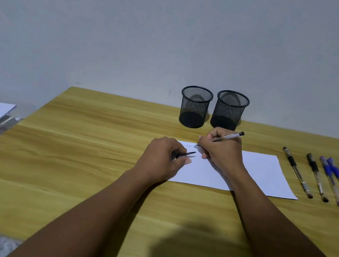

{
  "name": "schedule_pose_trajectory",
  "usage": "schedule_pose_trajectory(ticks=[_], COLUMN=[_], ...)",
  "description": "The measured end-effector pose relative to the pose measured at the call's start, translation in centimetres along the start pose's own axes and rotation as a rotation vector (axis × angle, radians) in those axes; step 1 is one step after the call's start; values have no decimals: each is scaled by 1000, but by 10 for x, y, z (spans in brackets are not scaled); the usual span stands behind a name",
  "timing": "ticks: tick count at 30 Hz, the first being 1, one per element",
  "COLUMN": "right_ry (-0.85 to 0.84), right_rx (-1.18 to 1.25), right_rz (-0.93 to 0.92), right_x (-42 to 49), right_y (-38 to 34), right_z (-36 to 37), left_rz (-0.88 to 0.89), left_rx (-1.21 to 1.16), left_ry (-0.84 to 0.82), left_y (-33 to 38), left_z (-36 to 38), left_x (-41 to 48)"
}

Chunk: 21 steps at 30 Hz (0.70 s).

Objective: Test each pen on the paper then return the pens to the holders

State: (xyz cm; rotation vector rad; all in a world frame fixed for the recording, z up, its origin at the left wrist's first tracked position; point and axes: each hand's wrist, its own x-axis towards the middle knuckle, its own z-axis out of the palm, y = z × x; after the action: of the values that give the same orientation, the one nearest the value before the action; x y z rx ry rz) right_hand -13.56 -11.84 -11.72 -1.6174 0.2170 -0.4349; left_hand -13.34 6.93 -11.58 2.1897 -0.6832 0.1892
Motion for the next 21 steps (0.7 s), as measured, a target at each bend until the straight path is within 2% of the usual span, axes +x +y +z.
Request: schedule_pose_trajectory(ticks=[21], right_ry=[14], right_rx=[-44], right_rz=[-10], right_x=[-7], right_y=[-9], right_z=[-1], left_rz=[-60], left_rx=[-31], left_ry=[-22], left_y=[-1], left_z=[-1], left_x=[2])
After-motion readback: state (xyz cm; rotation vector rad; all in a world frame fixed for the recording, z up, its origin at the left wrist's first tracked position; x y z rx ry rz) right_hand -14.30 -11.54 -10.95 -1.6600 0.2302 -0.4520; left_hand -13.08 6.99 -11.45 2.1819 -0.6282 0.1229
